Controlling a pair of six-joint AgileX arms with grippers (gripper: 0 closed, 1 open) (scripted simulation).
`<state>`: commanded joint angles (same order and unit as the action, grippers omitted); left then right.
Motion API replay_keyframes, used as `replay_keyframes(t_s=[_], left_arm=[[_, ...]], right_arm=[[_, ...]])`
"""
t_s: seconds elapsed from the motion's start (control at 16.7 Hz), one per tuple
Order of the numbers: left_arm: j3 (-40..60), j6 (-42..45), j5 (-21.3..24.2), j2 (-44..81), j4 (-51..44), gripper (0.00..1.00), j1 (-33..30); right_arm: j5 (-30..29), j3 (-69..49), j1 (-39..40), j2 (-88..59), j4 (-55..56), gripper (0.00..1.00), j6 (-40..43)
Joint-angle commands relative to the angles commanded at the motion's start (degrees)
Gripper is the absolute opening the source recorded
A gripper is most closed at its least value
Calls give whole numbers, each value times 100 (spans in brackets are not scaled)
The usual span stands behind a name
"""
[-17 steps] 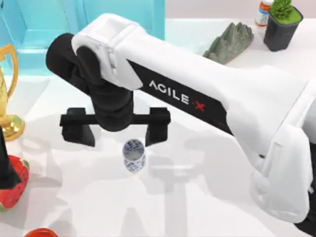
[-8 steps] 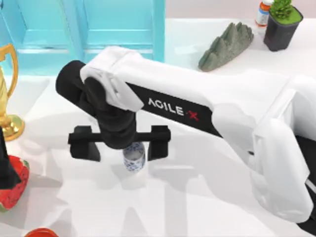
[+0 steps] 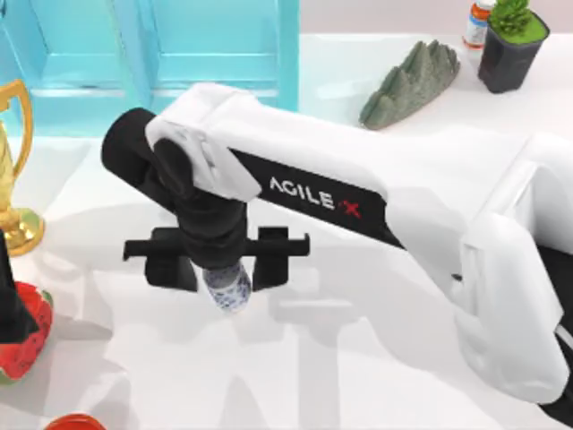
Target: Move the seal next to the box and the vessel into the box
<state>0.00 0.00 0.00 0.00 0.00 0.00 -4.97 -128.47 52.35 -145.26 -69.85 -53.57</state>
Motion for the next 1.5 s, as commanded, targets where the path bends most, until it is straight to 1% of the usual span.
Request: replay_keyframes(t_s=[0.36,0.42,1.02,1.5], left_arm=[[0,0,0,0,0,100,0],[0,0,0,0,0,100,0],[0,0,0,0,0,100,0],[0,0,0,0,0,100,0]], right_arm=[[0,0,0,0,0,2,0],[0,0,0,0,0,0,0],[7,66,-17,86,-18,0,24],[52,1347,-611,1842,-391,0,633]])
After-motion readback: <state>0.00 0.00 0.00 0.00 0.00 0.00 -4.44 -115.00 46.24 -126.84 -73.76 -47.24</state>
